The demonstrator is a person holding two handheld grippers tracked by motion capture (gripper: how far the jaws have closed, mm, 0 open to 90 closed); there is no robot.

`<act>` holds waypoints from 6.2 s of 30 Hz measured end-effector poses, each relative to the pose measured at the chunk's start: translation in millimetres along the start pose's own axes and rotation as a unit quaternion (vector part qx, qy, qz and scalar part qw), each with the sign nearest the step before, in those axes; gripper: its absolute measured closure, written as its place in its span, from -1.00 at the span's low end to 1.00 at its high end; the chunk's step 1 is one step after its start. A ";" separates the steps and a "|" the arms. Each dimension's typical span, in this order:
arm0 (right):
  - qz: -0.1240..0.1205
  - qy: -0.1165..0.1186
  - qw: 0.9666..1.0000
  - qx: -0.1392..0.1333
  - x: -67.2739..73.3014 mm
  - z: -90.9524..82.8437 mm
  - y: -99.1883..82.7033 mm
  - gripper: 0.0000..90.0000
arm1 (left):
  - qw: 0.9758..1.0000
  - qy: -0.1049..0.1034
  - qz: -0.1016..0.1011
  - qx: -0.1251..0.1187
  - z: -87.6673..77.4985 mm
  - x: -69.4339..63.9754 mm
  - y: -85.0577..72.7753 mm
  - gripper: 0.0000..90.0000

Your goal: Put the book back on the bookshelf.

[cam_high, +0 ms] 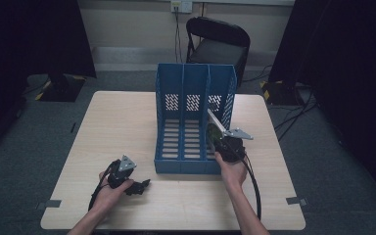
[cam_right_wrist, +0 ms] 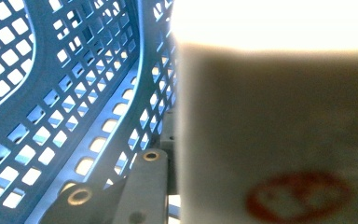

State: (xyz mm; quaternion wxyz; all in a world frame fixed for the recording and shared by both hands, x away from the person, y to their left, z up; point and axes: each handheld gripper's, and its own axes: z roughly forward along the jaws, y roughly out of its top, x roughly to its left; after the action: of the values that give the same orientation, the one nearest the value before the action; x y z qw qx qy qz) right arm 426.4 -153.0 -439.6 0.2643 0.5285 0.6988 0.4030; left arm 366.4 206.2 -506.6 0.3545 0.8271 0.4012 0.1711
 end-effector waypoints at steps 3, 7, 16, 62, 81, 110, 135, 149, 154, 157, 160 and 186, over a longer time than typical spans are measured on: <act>-0.003 0.000 1.000 0.000 1.0 -1.6 -0.5 0.68 | 1.000 0.000 0.000 0.000 0.0 0.0 0.0 -0.89; -0.007 0.001 1.000 0.000 2.1 -6.3 -3.0 0.66 | 1.000 0.000 0.000 0.000 0.0 0.0 0.1 -0.89; -0.020 -0.005 1.000 -0.006 4.8 -13.9 -10.1 0.65 | 1.000 0.000 0.000 0.000 0.0 0.0 0.1 -0.89; 0.023 -0.038 0.996 -0.079 2.1 -13.7 -8.3 0.71 | 1.000 -0.005 0.005 0.007 2.0 0.3 1.7 -0.98; 0.025 -0.058 0.995 -0.076 0.2 -17.7 -8.5 0.64 | 1.000 -0.005 0.005 0.008 2.6 -0.1 2.0 -1.00; 0.024 -0.132 0.985 -0.111 14.8 -11.2 -13.8 0.71 | 1.000 -0.004 0.004 0.006 2.7 -0.5 1.9 -0.99; 0.031 -0.176 0.978 -0.109 18.4 -10.1 -13.3 0.69 | 1.000 -0.004 0.004 0.006 2.7 -0.4 2.0 -0.99; 0.041 -0.172 0.978 -0.113 13.6 -11.4 -13.5 0.48 | 1.000 -0.004 0.004 0.007 2.7 -0.4 1.9 -0.99; 0.046 -0.165 0.979 -0.112 12.1 -11.5 -13.1 0.29 | 1.000 -0.004 0.005 0.007 2.7 -0.4 1.9 -0.99; 0.054 -0.155 0.980 -0.112 10.5 -12.0 -12.6 0.21 | 1.000 -0.004 0.004 0.007 2.7 -0.4 1.9 -0.99; 0.052 -0.150 0.981 -0.110 9.9 -11.6 -12.3 0.16 | 1.000 -0.004 0.004 0.007 2.7 -0.4 1.9 -0.99; 0.053 -0.026 0.994 -0.087 -10.5 -19.1 -2.4 -0.55 | 1.000 -0.004 0.005 0.007 2.7 -0.3 2.0 -0.99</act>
State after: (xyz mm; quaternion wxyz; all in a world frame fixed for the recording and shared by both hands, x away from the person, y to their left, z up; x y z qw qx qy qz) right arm 413.1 -168.7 -432.0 0.3060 0.5503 0.6246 0.4619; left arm 368.8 203.9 -507.0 0.3496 0.8321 0.3970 0.1665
